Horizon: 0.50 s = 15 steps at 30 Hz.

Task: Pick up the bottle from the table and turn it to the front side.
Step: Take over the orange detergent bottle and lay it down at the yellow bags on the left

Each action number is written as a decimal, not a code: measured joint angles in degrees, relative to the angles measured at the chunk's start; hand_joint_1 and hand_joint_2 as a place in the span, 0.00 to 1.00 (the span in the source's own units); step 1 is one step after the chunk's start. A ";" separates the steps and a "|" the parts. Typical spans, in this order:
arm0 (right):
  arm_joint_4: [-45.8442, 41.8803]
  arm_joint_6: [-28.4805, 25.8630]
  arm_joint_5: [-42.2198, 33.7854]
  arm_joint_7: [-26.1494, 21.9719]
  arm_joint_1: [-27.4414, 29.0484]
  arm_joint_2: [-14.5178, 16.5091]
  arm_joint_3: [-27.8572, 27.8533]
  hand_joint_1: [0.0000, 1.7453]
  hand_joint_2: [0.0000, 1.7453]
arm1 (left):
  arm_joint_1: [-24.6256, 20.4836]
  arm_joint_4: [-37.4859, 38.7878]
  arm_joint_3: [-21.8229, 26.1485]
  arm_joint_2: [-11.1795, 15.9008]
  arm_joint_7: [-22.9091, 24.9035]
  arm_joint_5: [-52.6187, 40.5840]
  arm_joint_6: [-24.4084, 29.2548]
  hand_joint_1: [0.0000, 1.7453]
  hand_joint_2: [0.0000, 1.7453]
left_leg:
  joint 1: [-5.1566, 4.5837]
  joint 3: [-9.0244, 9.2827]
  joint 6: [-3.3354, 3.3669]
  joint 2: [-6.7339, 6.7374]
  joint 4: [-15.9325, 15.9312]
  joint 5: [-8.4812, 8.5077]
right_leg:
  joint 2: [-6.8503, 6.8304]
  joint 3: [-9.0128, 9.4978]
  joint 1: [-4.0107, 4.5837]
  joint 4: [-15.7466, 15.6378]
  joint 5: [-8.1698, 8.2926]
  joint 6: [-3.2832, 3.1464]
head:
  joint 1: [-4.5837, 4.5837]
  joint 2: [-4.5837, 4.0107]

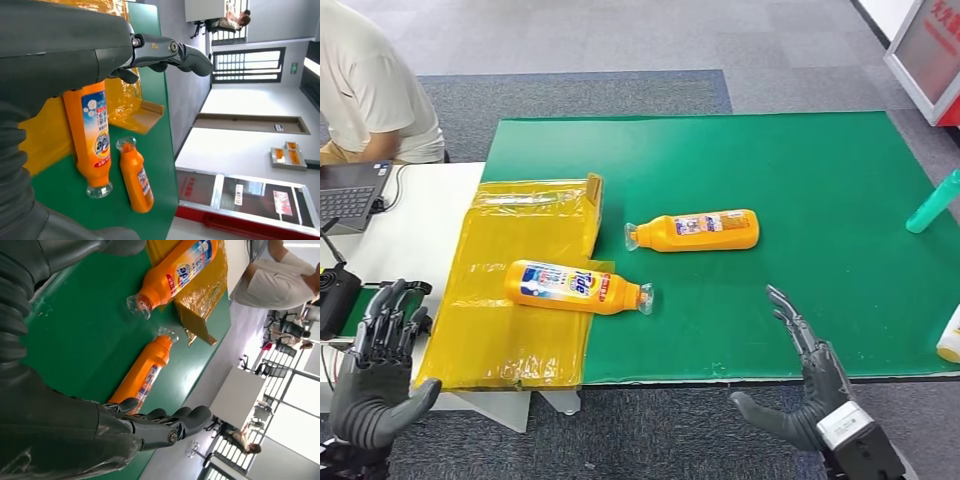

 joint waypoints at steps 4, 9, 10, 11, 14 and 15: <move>1.00 -2.16 0.38 1.41 0.14 0.00 0.13 0.00 0.75 | 0.71 -0.27 2.36 -1.70 0.61 -2.18 -2.65 0.00 1.00 | 0.00 0.00 0.00 0.00 0.00 -0.01 | 0.01 -0.01 0.00 0.00 -0.01 0.00 | 0.00 -0.01; 1.63 -3.58 0.31 1.88 0.86 0.05 -0.63 0.00 1.00 | 2.02 -0.37 3.27 -3.03 0.92 -5.11 -2.82 0.00 1.00 | 0.00 0.00 0.00 0.00 0.00 -0.04 | 0.01 -0.02 0.00 0.00 -0.02 0.01 | 0.00 0.01; 1.72 -3.65 0.14 1.90 1.07 0.08 -0.91 0.00 1.00 | 2.27 -0.48 3.39 -3.25 0.82 -5.53 -2.73 0.00 1.00 | 0.00 0.00 0.00 0.00 0.00 -0.04 | 0.01 -0.02 0.00 0.00 -0.03 0.01 | 0.00 0.01; 1.79 -3.66 -0.03 1.92 1.25 0.10 -1.19 0.00 1.00 | 2.46 -0.60 3.52 -3.43 0.69 -5.93 -2.62 0.00 1.00 | 0.00 0.00 0.00 0.00 0.00 -0.04 | 0.01 -0.02 0.00 0.00 -0.03 0.01 | 0.00 0.01; 1.88 -3.58 -0.36 1.85 1.72 0.20 -1.88 0.00 1.00 | 2.76 -0.97 3.77 -3.84 0.08 -7.78 -2.00 0.00 1.00 | 0.00 0.01 0.00 0.00 0.00 -0.04 | 0.01 -0.02 0.00 0.00 -0.03 0.01 | 0.00 0.00; 1.87 -3.57 -0.45 1.78 1.97 0.29 -2.18 0.00 1.00 | 2.86 -1.16 3.77 -3.96 -0.24 -9.07 -1.38 0.00 1.00 | 0.00 0.02 -0.01 0.00 0.00 -0.04 | 0.01 -0.02 0.00 0.00 -0.03 0.01 | 0.01 0.00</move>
